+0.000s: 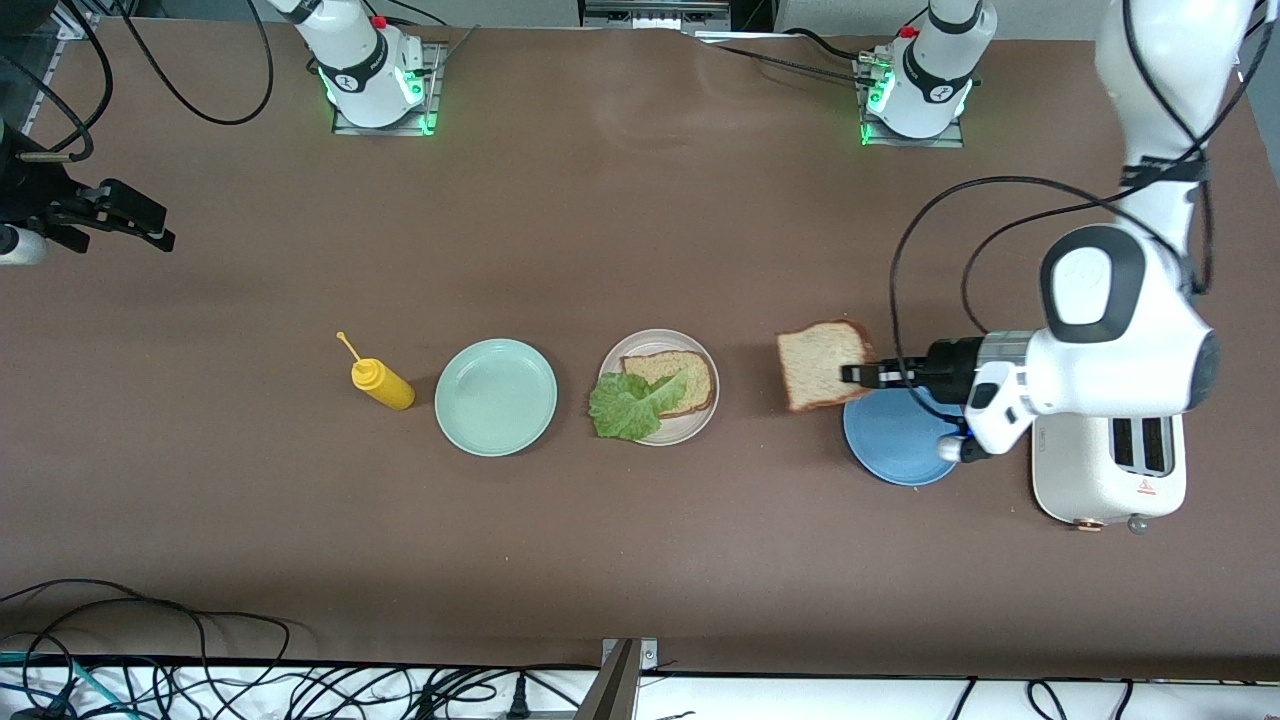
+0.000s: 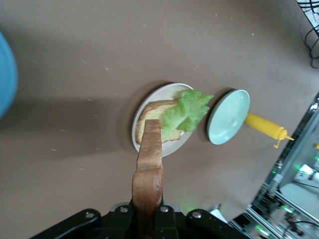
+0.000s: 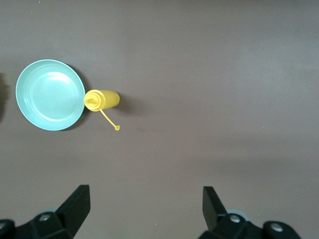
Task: Make sandwich on beige plate with both arms
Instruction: 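Carry the bread slice over the beige plate with the left gripper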
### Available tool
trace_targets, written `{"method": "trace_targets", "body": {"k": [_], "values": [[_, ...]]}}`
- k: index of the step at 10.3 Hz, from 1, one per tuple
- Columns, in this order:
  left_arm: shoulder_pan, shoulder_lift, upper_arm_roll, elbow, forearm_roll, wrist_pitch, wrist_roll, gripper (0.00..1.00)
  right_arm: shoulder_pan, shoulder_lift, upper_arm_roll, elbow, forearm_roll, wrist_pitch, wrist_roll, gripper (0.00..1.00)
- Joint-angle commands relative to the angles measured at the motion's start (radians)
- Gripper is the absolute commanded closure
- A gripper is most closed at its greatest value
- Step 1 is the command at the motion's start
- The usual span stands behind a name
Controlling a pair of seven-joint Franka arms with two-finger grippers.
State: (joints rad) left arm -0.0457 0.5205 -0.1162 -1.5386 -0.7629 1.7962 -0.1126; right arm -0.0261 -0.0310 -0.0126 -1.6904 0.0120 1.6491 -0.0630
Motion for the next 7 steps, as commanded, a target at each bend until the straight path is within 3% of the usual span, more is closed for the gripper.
{"method": "trace_targets", "body": {"k": [1, 7], "values": [[-0.058, 0.021, 0.015, 0.000, -0.102, 0.055, 0.002, 1.00, -0.009, 0.011, 0.008, 0.026, 0.020, -0.017, 0.002, 0.00], [-0.198, 0.174, 0.015, 0.012, -0.404, 0.204, 0.004, 1.00, -0.009, 0.011, 0.008, 0.026, 0.020, -0.017, 0.002, 0.00]]}}
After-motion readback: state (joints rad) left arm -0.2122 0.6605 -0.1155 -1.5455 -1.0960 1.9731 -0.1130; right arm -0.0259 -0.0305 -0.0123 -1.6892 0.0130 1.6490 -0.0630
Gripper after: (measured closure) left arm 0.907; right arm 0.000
